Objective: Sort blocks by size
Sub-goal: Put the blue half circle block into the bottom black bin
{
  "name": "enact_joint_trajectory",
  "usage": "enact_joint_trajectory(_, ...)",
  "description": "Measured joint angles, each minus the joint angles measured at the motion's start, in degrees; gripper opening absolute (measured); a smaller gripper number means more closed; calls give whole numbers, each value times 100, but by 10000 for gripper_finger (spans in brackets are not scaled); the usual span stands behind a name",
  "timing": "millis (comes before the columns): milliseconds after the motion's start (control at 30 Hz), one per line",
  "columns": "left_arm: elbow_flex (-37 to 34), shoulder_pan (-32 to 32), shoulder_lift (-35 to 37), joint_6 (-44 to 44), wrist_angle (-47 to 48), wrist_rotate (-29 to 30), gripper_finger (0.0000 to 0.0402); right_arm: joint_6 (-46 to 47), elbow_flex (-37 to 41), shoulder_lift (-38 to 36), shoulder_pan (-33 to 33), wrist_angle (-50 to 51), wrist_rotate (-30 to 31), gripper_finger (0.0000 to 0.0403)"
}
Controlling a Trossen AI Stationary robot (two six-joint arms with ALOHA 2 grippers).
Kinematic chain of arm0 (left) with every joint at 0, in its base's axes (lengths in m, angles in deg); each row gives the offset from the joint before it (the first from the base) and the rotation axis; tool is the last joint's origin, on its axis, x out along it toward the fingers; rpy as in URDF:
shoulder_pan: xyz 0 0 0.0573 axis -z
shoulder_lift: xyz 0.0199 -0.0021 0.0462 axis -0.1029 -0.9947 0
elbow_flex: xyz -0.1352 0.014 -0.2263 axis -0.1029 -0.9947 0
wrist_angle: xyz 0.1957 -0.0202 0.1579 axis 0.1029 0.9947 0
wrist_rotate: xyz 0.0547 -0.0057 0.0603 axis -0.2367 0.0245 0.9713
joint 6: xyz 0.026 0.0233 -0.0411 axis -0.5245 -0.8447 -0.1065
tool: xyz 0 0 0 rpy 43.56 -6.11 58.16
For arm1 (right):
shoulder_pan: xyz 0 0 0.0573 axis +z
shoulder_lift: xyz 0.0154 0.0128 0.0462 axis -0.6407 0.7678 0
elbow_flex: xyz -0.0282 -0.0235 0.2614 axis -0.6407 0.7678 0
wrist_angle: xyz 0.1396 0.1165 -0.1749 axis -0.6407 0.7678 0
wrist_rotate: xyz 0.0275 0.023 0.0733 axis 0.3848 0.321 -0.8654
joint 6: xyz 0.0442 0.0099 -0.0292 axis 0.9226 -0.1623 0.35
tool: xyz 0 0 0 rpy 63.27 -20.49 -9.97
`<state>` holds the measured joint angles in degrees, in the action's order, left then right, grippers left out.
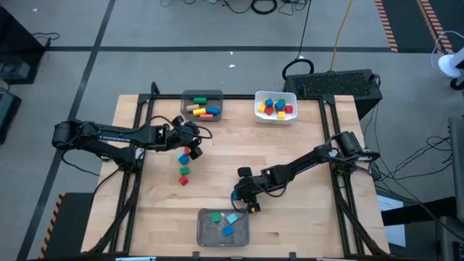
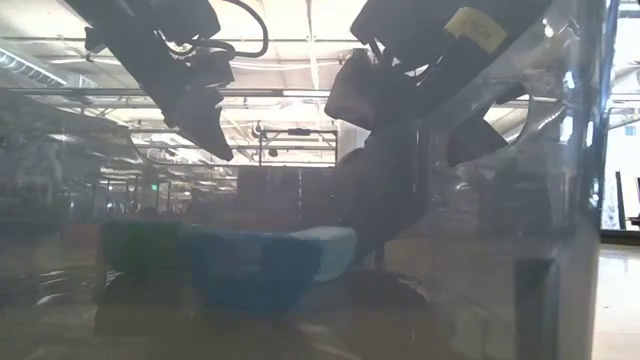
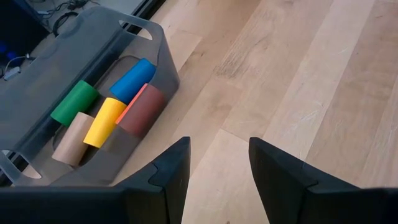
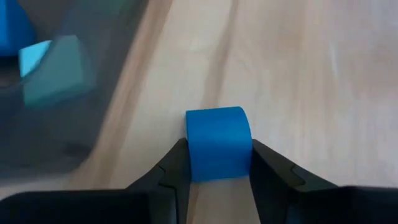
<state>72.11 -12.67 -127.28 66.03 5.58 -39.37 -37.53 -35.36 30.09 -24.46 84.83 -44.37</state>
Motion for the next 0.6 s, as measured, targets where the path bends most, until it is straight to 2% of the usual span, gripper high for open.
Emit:
enact_joint_trajectory(267,0,0,0,0,13,-2,167,209,11,-569,-4,275,515,111)
enact_joint_trajectory(467,0,0,0,-1,21,-4,167,318,5,-1111,56,-29,485,116)
enact_joint_trajectory(600,0,0,0,-2,21,-4,167,360,4,-1212,228,-424,416,115)
